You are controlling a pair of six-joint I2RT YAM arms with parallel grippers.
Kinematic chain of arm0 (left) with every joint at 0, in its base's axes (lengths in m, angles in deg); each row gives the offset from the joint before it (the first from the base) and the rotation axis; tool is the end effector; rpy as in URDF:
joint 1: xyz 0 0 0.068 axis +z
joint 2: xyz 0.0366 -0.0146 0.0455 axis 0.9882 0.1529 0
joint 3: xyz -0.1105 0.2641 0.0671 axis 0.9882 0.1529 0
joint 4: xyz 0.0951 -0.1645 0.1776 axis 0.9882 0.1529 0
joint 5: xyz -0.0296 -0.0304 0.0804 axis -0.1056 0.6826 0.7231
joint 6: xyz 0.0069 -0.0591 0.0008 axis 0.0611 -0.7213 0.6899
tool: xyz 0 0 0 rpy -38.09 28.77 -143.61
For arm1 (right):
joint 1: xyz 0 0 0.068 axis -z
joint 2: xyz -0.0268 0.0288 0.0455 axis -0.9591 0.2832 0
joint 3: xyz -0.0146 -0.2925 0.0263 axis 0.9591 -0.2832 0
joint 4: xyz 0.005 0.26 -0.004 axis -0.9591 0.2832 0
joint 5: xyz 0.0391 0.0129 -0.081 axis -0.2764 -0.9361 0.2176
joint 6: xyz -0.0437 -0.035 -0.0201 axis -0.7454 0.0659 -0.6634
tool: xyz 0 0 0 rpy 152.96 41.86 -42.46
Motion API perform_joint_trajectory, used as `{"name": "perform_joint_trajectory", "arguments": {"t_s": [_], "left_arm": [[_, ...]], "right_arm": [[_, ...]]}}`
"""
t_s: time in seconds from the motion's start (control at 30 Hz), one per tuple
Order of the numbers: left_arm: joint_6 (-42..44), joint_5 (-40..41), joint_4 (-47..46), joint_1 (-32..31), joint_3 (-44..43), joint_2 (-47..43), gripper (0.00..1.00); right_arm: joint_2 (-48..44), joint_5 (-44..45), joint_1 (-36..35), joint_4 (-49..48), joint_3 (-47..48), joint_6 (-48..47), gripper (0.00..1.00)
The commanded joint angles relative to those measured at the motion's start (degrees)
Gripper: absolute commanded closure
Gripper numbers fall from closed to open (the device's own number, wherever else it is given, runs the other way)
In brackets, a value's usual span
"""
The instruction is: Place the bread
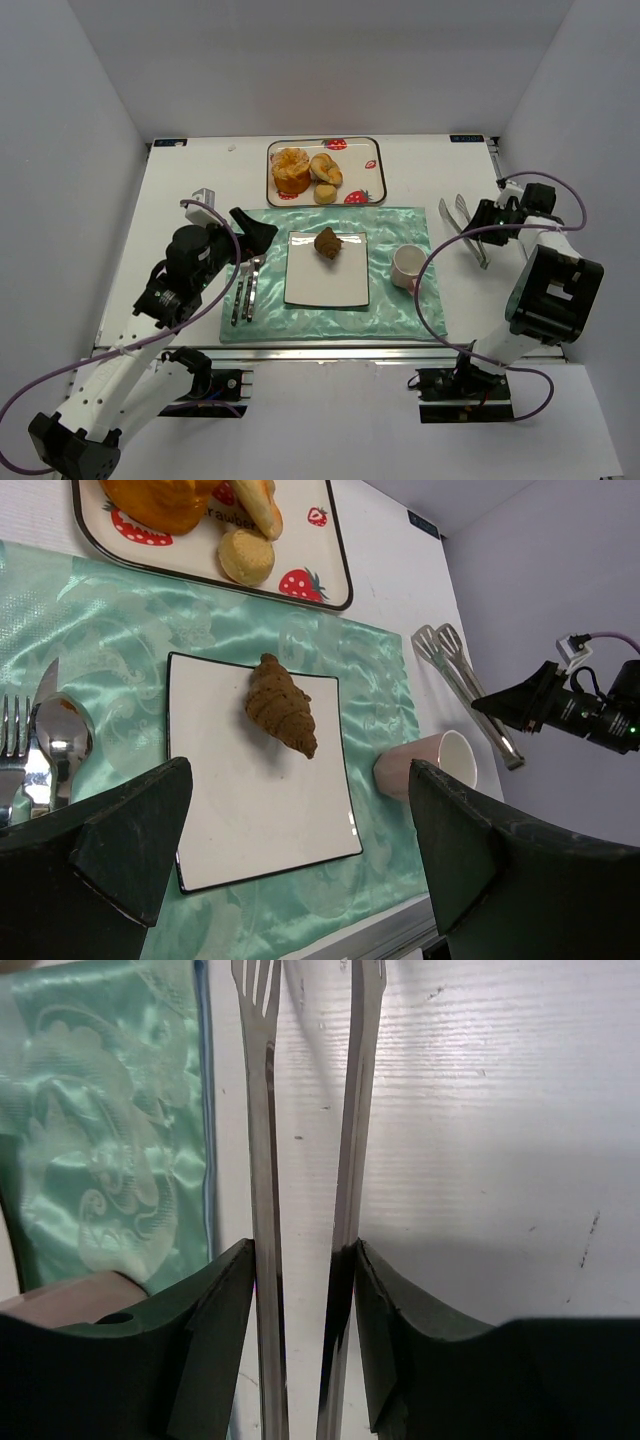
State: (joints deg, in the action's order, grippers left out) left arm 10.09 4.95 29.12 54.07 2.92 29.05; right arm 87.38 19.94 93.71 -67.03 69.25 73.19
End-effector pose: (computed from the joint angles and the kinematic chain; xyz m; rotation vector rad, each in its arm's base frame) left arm 0.1486 -0.0744 0.3288 -0.2608 1.9326 -0.7726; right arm 0.3234 -0.0974 0.2265 0.0892 2.4015 0.3812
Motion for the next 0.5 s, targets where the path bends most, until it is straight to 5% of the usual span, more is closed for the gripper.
{"name": "perform_joint_trajectory", "arguments": {"t_s": [0.0, 0.2, 0.47], "left_arm": [[0.54, -0.94, -0.78, -0.2, 0.43, -0.53, 0.02], [0.28, -0.51, 0.19, -0.2, 0.69, -1.67, 0.02], [0.1, -0.42, 0.63, -0.2, 0.6, -2.11, 0.02]], "right_arm": [[-4.42, 3.33, -0.12, -8.28, -3.07, -1.46, 0.52], [-3.98, 9.31, -0.12, -14.96, -8.6, -1.71, 0.51], [3.58, 12.22, -0.21, -14.89, -8.88, -5.32, 0.37]]}}
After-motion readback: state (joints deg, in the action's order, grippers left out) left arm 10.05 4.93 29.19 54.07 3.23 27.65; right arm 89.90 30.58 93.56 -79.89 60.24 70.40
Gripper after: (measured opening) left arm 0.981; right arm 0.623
